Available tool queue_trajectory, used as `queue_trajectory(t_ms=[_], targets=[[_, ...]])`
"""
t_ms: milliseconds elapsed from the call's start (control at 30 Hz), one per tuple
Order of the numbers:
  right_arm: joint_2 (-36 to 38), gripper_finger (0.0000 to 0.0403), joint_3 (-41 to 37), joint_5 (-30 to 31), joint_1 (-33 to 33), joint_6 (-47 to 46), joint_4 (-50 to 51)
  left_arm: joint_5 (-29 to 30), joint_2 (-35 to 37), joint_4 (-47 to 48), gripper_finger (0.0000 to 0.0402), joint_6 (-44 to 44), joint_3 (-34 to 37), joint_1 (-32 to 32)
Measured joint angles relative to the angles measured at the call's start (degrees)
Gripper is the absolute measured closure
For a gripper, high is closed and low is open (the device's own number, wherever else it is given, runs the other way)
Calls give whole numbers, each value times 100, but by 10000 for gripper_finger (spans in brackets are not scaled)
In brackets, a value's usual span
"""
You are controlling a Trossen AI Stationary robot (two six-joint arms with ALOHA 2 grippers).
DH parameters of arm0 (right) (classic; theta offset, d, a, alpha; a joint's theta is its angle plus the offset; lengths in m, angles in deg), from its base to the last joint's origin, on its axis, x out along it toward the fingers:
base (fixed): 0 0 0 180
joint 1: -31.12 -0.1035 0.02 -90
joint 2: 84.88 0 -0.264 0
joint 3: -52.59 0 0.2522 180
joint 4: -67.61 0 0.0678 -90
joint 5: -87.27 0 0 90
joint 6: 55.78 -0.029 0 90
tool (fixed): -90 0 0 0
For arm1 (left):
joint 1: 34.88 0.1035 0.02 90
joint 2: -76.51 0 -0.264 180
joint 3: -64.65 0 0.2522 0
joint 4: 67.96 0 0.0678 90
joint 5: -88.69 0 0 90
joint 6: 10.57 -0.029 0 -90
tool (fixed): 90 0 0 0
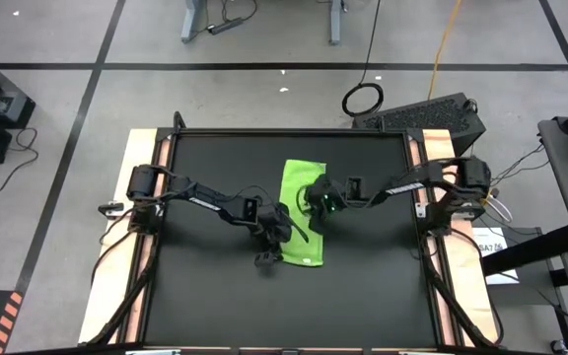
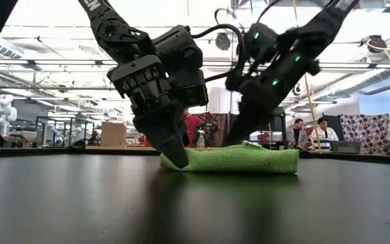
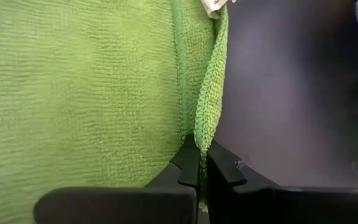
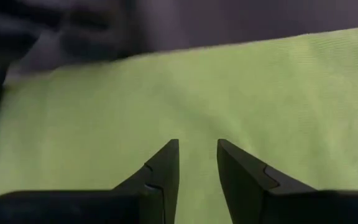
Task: Roll towel
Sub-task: Roll the green towel on the table
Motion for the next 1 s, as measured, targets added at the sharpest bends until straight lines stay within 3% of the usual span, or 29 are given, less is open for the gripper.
queue_trajectory(t_ms=[300, 567, 700, 800, 1000], targets=[[785, 303, 0, 1431, -1996, -116, 678, -69, 0, -9, 392, 183, -4, -222], [650, 303, -535, 2953, -3737, -15, -201, 24, 0, -69, 391, 189, -9, -244], [287, 302, -871, 3595, -4188, 5, -1193, 50, 0, -116, 391, 192, -9, -244], [-183, 290, -900, 3707, -4341, 414, -1905, 53, 0, -133, 391, 192, -9, -240], [-996, 251, -729, 4170, -4404, 670, -2193, 55, 4, -129, 391, 297, -9, -241]])
